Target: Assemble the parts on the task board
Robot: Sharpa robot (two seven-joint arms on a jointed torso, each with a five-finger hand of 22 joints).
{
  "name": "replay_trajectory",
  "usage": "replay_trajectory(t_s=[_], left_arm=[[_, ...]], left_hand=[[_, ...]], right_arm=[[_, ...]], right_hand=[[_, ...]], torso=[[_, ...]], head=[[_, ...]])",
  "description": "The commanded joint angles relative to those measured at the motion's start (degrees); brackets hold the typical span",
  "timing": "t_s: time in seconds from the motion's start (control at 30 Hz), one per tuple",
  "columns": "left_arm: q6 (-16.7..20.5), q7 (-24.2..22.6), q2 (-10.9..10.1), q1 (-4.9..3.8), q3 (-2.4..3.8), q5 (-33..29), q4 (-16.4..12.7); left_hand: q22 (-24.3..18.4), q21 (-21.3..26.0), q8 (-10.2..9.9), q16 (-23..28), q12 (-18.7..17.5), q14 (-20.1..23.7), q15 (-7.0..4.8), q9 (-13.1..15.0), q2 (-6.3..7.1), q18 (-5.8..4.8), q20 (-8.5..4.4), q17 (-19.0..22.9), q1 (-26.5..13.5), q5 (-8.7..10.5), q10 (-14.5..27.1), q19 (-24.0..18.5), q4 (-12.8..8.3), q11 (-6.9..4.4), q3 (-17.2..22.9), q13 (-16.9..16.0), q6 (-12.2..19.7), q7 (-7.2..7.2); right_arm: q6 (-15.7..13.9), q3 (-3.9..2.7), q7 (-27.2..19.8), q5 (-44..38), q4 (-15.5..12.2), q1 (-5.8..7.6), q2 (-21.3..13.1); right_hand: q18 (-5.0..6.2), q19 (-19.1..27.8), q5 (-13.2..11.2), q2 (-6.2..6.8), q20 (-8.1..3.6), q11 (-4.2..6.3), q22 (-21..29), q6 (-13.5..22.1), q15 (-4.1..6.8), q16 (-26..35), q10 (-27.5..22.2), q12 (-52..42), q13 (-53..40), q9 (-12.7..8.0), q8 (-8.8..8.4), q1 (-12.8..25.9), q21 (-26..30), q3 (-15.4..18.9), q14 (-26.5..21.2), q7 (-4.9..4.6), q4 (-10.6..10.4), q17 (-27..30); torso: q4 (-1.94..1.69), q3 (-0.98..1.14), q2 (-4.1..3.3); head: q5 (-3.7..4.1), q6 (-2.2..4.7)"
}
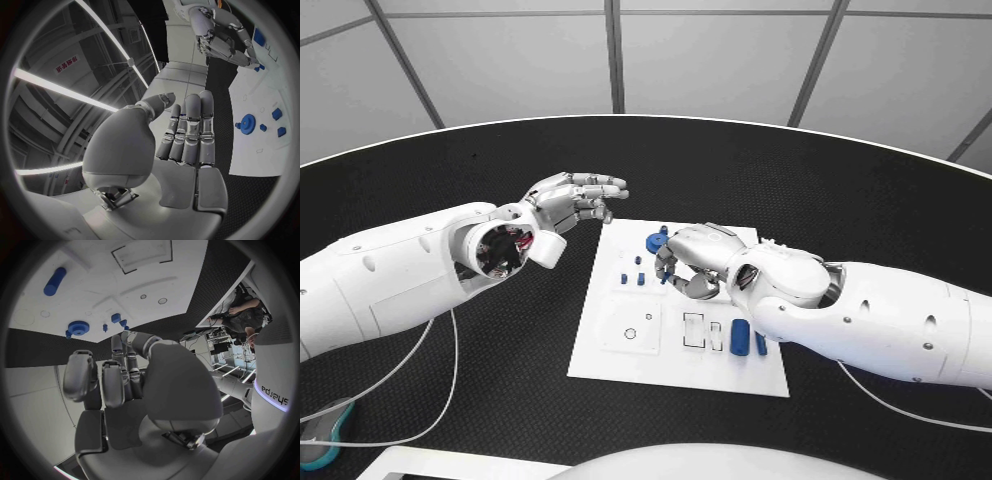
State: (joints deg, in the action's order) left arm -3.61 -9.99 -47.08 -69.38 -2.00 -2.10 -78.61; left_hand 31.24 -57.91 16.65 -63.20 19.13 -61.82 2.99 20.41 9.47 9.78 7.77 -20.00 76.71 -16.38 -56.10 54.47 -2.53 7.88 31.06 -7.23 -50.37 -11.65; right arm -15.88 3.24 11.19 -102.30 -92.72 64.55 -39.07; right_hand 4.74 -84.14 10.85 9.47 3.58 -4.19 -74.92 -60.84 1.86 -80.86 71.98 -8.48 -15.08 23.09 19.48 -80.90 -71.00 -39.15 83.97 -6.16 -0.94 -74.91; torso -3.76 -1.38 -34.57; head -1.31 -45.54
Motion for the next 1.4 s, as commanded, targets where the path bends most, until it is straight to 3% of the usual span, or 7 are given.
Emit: replay_trajectory(t_s=[0.03, 0.2, 0.57, 0.77, 1.07, 1.4], left_arm=[[0.0, 0.0, 0.2, 0.00, 0.00, 0.0, 0.1], [-0.1, 0.0, 0.5, -0.01, 0.01, 0.0, 0.2], [-0.3, 0.2, 0.8, -0.02, 0.01, 0.0, 0.1], [-0.3, 0.3, 0.8, -0.02, 0.01, 0.0, 0.0], [-0.3, 0.3, 0.8, -0.03, 0.01, 0.0, -0.1], [-0.4, 0.4, 0.7, -0.04, 0.01, 0.0, -0.2]], left_hand=[[0.0, 0.3, -0.1, 0.2, 0.2, 0.4, 0.01, 0.1, 0.01, 0.83, 0.19, 0.0, 0.4, -0.19, 0.5, -0.4, 0.0, 0.02, -0.3, 0.1, -0.1, -0.27], [-0.1, 0.3, -0.1, 0.3, 0.2, 0.5, 0.03, 0.1, 0.00, 0.83, 0.20, 0.1, 0.3, -0.19, 0.5, -0.4, 0.0, 0.03, -0.3, 0.1, -0.1, -0.29], [-0.1, 0.3, -0.1, 0.3, 0.2, 0.5, 0.03, 0.1, 0.00, 0.83, 0.20, 0.1, 0.3, -0.19, 0.5, -0.4, 0.0, 0.03, -0.3, 0.1, -0.1, -0.29], [-0.1, 0.4, -0.1, 0.3, 0.2, 0.5, 0.05, 0.1, -0.02, 0.83, 0.23, 0.1, 0.3, -0.19, 0.5, -0.4, 0.0, 0.05, -0.4, 0.1, 0.0, -0.31], [-0.2, 0.5, -0.1, 0.4, 0.3, 0.5, 0.07, 0.1, -0.04, 0.83, 0.25, 0.2, 0.3, -0.19, 0.5, -0.5, 0.1, 0.06, -0.5, 0.1, 0.0, -0.31], [-0.2, 0.5, -0.1, 0.4, 0.3, 0.5, 0.07, 0.1, -0.04, 0.83, 0.25, 0.2, 0.3, -0.19, 0.5, -0.5, 0.1, 0.06, -0.5, 0.1, 0.0, -0.31]], right_arm=[[0.2, 0.24, -0.3, 0.0, 0.5, -0.49, 0.9], [0.4, 0.73, -0.7, 0.0, 1.6, -1.35, 2.2], [0.0, 1.11, -0.6, -0.6, 2.7, -3.11, 4.0], [0.2, 1.37, -0.5, -0.9, 3.4, -3.57, 4.4], [1.0, 1.75, -0.6, -1.0, 4.0, -4.00, 4.8], [1.2, 1.82, -0.5, -1.0, 4.3, -4.16, 5.0]], right_hand=[[-0.67, -1.4, 0.1, 0.00, -0.35, 2.09, -2.3, -0.3, 0.56, 0.2, 2.4, -0.2, -0.1, 0.1, 0.11, 0.5, 0.3, -0.5, 3.7, -0.14, 0.1, -2.8], [-0.64, -1.4, 0.1, 0.00, -0.37, 2.07, -2.2, -0.3, 0.56, 0.2, 2.4, -0.2, -0.1, 0.1, 0.08, 0.5, 0.4, -0.6, 3.7, -0.17, 0.1, -2.8], [-0.63, -1.3, 0.3, -0.03, -0.39, 2.03, -2.2, -0.2, 0.55, 0.2, 2.3, 0.0, -0.1, 0.1, 0.01, 0.5, 0.5, -0.7, 3.7, -0.23, 0.3, -2.8], [-0.64, -1.3, 0.3, -0.04, -0.39, 2.00, -2.2, -0.1, 0.53, 0.2, 2.3, 0.0, -0.1, 0.1, -0.02, 0.6, 0.5, -0.8, 3.7, -0.27, 0.3, -2.8], [-0.62, -1.3, 0.4, -0.02, -0.39, 1.97, -2.1, -0.1, 0.52, 0.2, 2.3, 0.1, -0.1, 0.1, -0.06, 0.6, 0.6, -0.9, 3.7, -0.30, 0.4, -2.8], [-0.62, -1.3, 0.4, -0.02, -0.39, 1.97, -2.1, -0.1, 0.52, 0.2, 2.3, 0.1, -0.1, 0.1, -0.06, 0.6, 0.6, -0.9, 3.7, -0.30, 0.4, -2.8]], torso=[[0.05, 0.01, -0.03], [-0.02, 0.14, -0.03], [-0.01, 0.20, -0.07], [0.03, 0.11, -0.09], [0.07, 0.17, -0.02], [0.11, 0.16, -0.06]], head=[[-1.41, -0.61], [-2.11, -1.12], [-3.30, -2.21], [-3.41, -2.52], [-3.57, -2.95], [-3.61, -3.00]])
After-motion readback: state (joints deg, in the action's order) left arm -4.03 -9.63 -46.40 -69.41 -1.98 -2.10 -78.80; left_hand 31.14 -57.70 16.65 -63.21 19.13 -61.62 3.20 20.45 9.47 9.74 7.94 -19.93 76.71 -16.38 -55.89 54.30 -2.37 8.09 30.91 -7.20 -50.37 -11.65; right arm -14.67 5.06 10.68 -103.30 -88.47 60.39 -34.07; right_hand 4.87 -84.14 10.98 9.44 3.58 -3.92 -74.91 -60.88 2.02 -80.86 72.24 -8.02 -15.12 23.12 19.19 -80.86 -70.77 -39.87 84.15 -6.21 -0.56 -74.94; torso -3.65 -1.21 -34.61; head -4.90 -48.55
